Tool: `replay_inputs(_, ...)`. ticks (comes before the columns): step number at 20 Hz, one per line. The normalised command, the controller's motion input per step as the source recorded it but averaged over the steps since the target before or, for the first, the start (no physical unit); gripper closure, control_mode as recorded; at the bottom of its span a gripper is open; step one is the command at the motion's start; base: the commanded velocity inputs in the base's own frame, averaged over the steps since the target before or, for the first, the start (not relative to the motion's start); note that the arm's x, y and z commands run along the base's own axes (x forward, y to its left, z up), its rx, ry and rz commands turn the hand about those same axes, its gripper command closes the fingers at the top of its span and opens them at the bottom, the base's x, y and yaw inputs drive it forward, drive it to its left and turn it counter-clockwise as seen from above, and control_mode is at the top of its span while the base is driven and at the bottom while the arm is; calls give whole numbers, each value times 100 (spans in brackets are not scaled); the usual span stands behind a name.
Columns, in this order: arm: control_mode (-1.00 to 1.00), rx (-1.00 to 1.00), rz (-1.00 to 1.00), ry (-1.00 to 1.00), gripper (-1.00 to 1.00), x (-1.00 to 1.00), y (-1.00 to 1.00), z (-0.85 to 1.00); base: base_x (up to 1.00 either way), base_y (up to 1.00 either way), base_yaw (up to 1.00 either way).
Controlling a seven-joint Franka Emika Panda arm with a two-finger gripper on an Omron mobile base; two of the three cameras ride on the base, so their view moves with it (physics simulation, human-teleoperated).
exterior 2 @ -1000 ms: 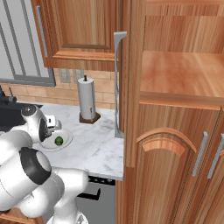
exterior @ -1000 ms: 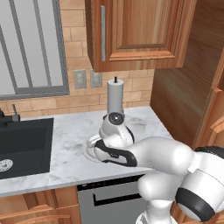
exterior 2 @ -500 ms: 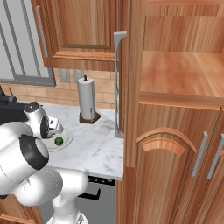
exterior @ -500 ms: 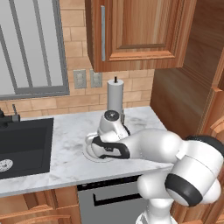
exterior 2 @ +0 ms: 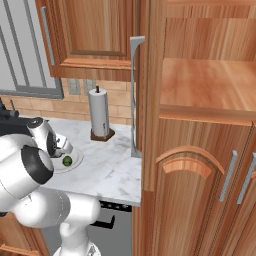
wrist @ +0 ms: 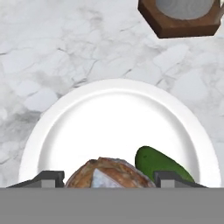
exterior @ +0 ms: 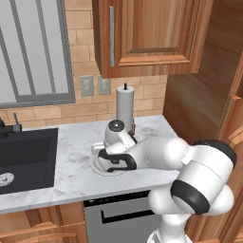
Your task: Pick the avocado and bread from the counter and place them on the plate. Then pick the jam from the cabinet and place it next to the plate. Lastly close the cabinet door.
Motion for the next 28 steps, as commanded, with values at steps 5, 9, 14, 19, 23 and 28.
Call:
replay_inputs(5, -100, 3, -6, 3, 100, 7, 0, -5, 0, 0, 0)
replay_inputs(9, -100, 3, -3, 3, 100, 6, 0, -3, 0, 0, 0)
replay_inputs(14, -100, 1, -3, 4, 100, 3, 0, -9, 0, 0, 0)
replay_inputs(19, -100, 0, -4, 3, 100, 1, 0, -15, 0, 0, 0)
replay_inputs(23, -100, 0, -4, 1, 100, 11, 2, -10, 0, 0, 0)
replay_inputs(28, -100, 0, -5, 0, 100, 14, 5, -7, 0, 0, 0)
